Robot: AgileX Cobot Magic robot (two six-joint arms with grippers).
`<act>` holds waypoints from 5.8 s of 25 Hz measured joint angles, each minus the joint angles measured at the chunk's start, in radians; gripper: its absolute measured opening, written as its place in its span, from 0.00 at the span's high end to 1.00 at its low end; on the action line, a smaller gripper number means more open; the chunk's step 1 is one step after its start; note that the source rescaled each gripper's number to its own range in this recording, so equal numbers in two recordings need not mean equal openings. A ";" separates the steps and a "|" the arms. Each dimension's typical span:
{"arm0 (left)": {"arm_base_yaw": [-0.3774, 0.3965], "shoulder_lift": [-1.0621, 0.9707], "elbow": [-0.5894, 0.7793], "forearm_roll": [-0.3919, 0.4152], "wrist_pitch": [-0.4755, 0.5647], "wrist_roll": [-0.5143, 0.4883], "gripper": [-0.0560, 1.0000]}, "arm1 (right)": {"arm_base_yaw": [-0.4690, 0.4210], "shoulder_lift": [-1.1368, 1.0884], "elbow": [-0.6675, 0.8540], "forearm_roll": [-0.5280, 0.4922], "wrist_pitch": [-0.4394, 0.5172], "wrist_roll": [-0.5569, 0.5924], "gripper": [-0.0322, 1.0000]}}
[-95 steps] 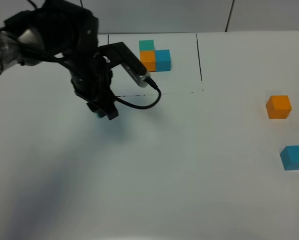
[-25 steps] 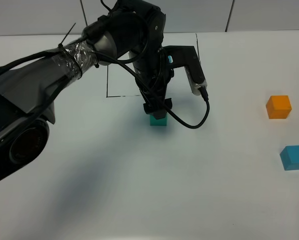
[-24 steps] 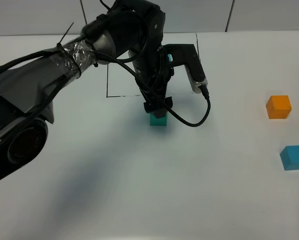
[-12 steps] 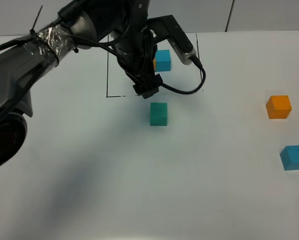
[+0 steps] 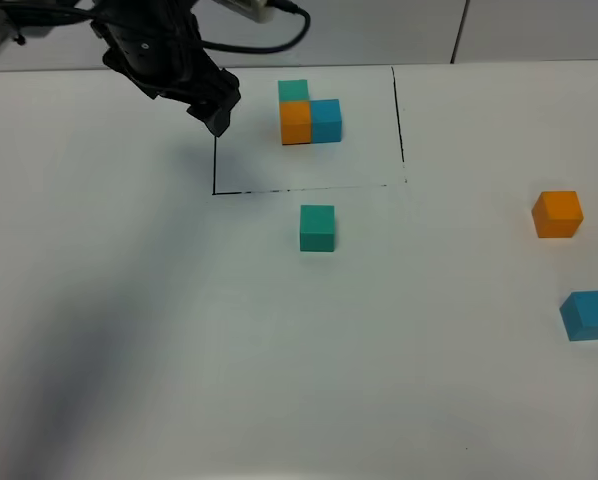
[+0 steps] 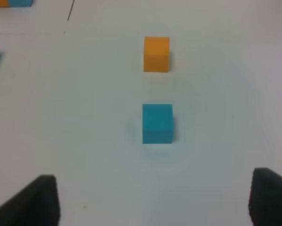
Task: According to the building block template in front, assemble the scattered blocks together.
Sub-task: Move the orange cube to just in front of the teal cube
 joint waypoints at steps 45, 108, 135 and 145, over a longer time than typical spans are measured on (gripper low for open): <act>0.206 -1.542 1.330 0.074 -0.259 -0.354 0.23 | 0.000 0.000 0.000 0.006 0.000 0.000 0.34; 0.356 -2.177 1.555 -0.083 -0.161 -0.250 0.28 | 0.000 0.000 0.000 0.010 0.000 0.000 0.35; 0.356 -2.177 1.555 -0.080 -0.161 -0.215 0.28 | 0.000 0.022 -0.002 0.010 0.001 0.000 0.32; 0.356 -2.177 1.555 -0.080 -0.160 -0.215 0.28 | 0.000 0.588 -0.037 0.011 -0.223 -0.003 0.03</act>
